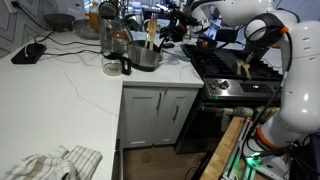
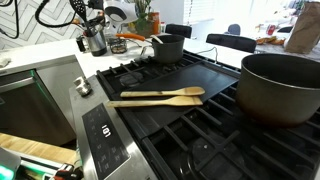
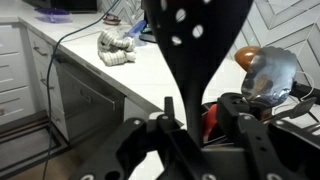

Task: Put the spoon inside the silver pot

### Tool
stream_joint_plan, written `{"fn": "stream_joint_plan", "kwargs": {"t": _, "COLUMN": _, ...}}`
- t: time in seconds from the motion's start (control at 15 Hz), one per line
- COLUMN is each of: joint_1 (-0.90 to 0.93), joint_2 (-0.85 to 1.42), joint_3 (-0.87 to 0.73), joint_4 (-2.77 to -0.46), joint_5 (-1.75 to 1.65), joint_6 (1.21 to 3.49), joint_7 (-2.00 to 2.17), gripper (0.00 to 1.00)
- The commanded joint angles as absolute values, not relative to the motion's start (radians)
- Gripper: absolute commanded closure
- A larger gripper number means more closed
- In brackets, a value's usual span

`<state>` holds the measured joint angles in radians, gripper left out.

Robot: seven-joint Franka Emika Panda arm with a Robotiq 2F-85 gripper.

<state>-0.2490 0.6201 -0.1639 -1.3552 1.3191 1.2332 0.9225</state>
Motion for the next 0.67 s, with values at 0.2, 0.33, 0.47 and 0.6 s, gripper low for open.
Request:
{"fn": "stream_joint_plan", "kwargs": {"t": 0.2, "joint_1": -0.213, "joint_2": 0.49, "joint_3": -0.194, "joint_4": -1.318, "joint_5": 1.006, "joint_6": 1.215, "joint_7": 0.904, "gripper": 0.01}}
{"fn": "stream_joint_plan", "kwargs": {"t": 0.33, "joint_1": -0.203, "joint_2": 0.441, "joint_3": -0.198, "joint_4": -1.32, "joint_5": 0.903, "joint_6": 1.22, "joint_7": 0.904, "gripper": 0.0}}
{"fn": "stream_joint_plan", "kwargs": {"t": 0.47, "joint_1": -0.198, "joint_2": 0.398, "joint_3": -0.203, "joint_4": -1.317, "joint_5": 0.801, "joint_6": 1.233, "joint_7": 0.891, "gripper": 0.0}}
{"fn": "stream_joint_plan", "kwargs": {"t": 0.6, "joint_1": -0.198, "joint_2": 0.355, "joint_3": -0.207, "joint_4": -1.316, "joint_5": 0.703, "joint_6": 1.247, "joint_7": 0.858, "gripper": 0.0}}
